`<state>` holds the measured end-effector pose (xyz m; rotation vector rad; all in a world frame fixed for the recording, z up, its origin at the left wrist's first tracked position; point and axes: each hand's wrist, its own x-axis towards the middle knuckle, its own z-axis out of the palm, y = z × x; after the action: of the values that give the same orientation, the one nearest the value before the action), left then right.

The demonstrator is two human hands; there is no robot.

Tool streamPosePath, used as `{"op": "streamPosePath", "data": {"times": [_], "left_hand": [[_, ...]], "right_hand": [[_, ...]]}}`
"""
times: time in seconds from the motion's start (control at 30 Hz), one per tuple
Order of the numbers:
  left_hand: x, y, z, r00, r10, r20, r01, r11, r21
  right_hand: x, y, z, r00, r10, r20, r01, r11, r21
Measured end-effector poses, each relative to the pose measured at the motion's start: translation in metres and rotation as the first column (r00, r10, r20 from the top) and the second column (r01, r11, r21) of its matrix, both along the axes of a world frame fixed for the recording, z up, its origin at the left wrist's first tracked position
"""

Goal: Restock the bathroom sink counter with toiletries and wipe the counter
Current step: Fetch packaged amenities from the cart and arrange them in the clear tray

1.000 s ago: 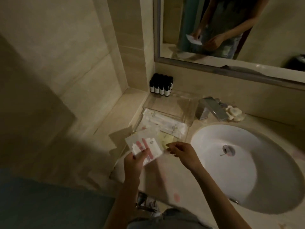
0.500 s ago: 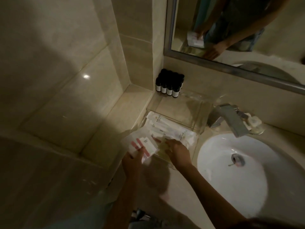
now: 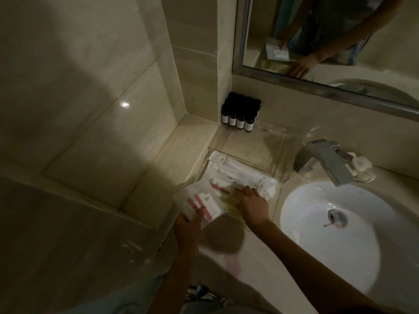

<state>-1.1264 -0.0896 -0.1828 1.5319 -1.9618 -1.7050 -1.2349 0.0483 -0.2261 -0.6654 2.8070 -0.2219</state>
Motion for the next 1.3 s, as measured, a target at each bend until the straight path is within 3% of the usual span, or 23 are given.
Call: {"op": "streamPosePath", "data": {"times": [0.13, 0.37, 0.67, 0.93, 1.17, 1.3], "left_hand": [[0.006, -0.001, 0.003, 1.000, -0.010, -0.001, 0.010, 1.000, 0.007], [0.016, -0.006, 0.008, 0.998, 0.015, -0.058, -0.015, 1.000, -0.008], [0.026, -0.003, 0.019, 0.993, 0.007, -0.115, -0.008, 1.000, -0.014], [0.030, -0.003, 0.020, 0.993, 0.007, -0.119, -0.010, 1.000, -0.026], [0.027, 0.002, 0.020, 0.989, 0.027, -0.148, -0.032, 0.999, -0.027], [0.026, 0.001, 0.016, 0.990, 0.033, -0.138, -0.034, 0.999, -0.009]], "right_hand": [[-0.012, -0.002, 0.005, 0.991, -0.075, 0.110, 0.080, 0.996, -0.036], [-0.011, -0.005, 0.008, 0.988, -0.054, 0.144, 0.057, 0.998, -0.017], [-0.012, 0.003, 0.009, 0.960, -0.098, 0.261, 0.138, 0.980, -0.140], [0.003, 0.003, 0.008, 0.973, -0.084, 0.215, 0.144, 0.949, -0.280], [-0.013, -0.020, 0.015, 0.851, -0.190, 0.490, 0.428, 0.791, -0.437], [-0.020, -0.031, 0.016, 0.696, -0.225, 0.681, 0.666, 0.557, -0.496]]}}
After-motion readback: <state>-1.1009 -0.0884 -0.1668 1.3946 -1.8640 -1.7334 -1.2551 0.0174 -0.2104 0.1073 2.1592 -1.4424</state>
